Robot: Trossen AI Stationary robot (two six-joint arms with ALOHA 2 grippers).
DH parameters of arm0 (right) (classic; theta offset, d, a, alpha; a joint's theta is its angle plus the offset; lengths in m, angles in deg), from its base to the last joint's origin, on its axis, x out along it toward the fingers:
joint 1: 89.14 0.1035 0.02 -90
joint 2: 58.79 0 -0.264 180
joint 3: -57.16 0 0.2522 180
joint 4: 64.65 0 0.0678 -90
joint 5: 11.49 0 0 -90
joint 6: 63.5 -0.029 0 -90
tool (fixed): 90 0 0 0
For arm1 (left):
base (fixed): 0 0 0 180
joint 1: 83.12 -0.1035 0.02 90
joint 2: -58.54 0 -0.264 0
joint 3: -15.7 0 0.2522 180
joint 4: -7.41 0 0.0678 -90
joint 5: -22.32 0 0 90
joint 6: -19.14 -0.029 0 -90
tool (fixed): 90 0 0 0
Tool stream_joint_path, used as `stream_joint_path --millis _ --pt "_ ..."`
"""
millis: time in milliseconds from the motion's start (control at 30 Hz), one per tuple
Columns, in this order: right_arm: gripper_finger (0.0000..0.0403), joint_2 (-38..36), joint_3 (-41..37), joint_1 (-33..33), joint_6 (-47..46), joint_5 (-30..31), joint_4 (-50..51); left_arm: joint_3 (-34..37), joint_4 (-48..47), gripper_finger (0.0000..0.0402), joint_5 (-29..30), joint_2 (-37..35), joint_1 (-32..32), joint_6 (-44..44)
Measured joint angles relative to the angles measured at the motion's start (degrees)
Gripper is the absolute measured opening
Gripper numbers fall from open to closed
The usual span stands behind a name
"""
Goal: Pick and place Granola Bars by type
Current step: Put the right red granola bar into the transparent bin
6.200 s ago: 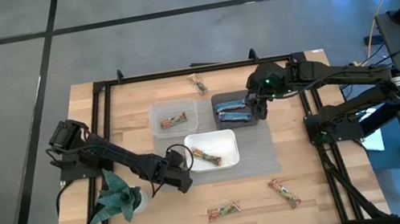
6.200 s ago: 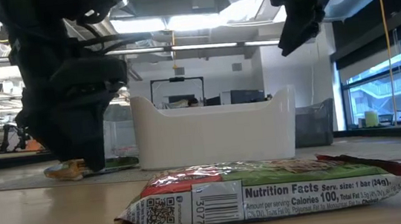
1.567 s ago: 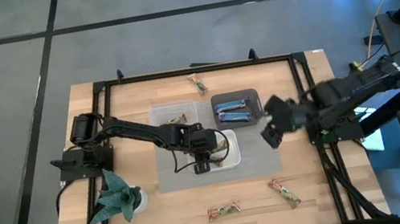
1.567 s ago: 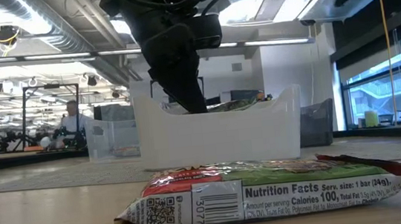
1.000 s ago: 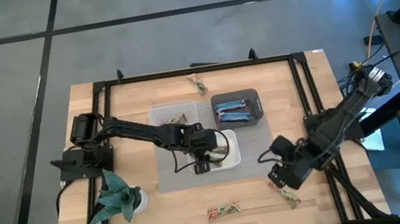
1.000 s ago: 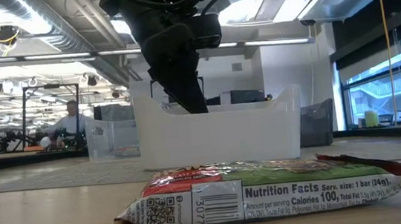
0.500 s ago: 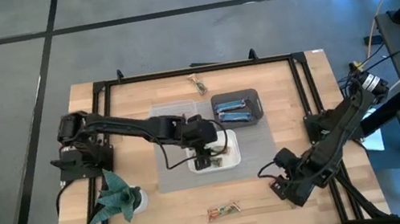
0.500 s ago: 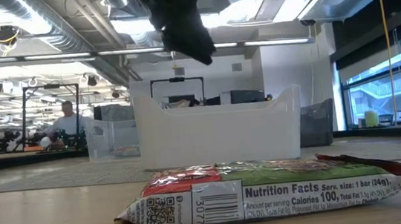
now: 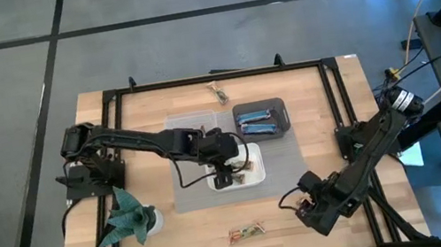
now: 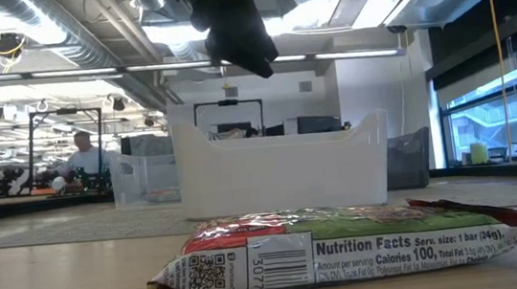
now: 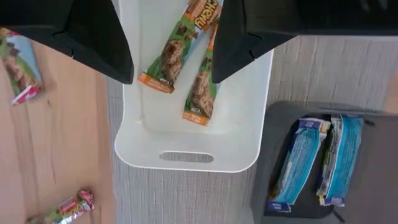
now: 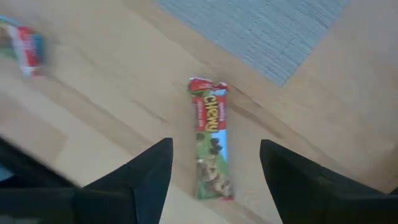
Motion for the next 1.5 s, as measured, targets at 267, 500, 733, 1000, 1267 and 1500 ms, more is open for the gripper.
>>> stream_joint_path --millis 267,500,733,1000,1267,1500 --pt "0.0244 4.88 0.00 -0.04 -0.10 -2.54 -0.96 0.02 0.01 0.0210 0.00 0.00 0.00 2.65" --pt "0.0244 7.61 0.00 -0.04 0.46 -3.56 -1.36 0.04 0.71 0.0210 0.02 0.00 0.00 2.64" --pt "0.0244 9.26 0.00 -0.20 4.45 -3.47 -2.64 0.04 2.74 0.0208 0.02 0.00 0.00 2.54" --pt "0.0244 11.30 -0.02 -0.90 5.74 -3.78 -5.81 0.04 2.72 0.0207 0.02 0.00 0.00 2.50" --pt "0.0244 13.68 -0.07 -1.40 5.98 -3.87 -6.33 0.04 2.65 0.0205 0.02 0.00 0.00 2.50" --pt "0.0244 13.68 -4.20 -1.40 5.96 -4.66 -12.94 0.04 2.63 0.0205 0.02 0.00 0.00 2.50"
